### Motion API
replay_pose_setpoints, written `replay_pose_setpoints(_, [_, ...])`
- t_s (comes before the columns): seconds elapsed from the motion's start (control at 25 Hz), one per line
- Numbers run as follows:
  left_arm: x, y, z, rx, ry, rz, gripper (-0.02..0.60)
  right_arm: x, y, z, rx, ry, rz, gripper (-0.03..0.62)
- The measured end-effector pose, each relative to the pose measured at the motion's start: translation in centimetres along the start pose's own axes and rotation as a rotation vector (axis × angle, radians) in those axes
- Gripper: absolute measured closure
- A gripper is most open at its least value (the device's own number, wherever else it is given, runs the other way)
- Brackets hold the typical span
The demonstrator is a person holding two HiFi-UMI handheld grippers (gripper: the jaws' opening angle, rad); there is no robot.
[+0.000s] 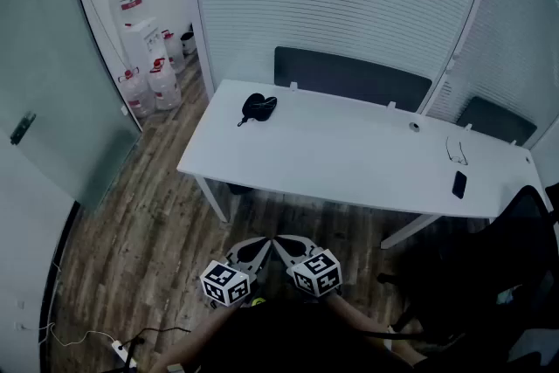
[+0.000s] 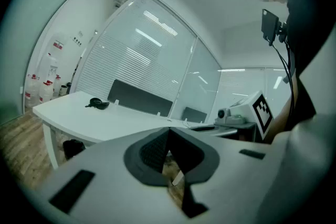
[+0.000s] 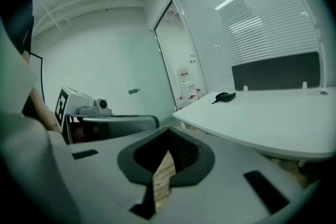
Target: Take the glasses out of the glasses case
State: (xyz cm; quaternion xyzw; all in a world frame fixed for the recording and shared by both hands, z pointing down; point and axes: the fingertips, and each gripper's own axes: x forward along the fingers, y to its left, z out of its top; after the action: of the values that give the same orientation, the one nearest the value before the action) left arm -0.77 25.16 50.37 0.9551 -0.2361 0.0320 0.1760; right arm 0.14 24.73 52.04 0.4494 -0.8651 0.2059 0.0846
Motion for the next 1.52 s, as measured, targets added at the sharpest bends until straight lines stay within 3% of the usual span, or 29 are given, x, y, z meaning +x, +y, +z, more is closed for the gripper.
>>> replay_pose_setpoints(0.2, [-0.2, 0.7, 0.2, 0.005, -0.005, 0.000, 0.575, 0.7, 0.2, 0.3, 0.016, -0.007, 0.017, 0.577])
replay_pose_setpoints(0.4, [-0.5, 0.9, 0.3, 0.010, -0.012, 0.001, 0.574, 0.6, 0.9, 0.7, 0.063, -0.022, 0.097, 0.579])
replay_pose_setpoints(0.84, [-1.0, 1.7, 0.7, 0.044, -0.028, 0.007, 0.575, 1.3, 1.3, 1.5, -0.014, -0.078, 0.086, 0.577])
replay_pose_setpoints(1.52, [-2.7, 2.9, -0.2, 0.021, 0.017, -0.003, 0.575, 2.9, 2.6, 0.4, 0.030, -0.049, 0.047, 0.577])
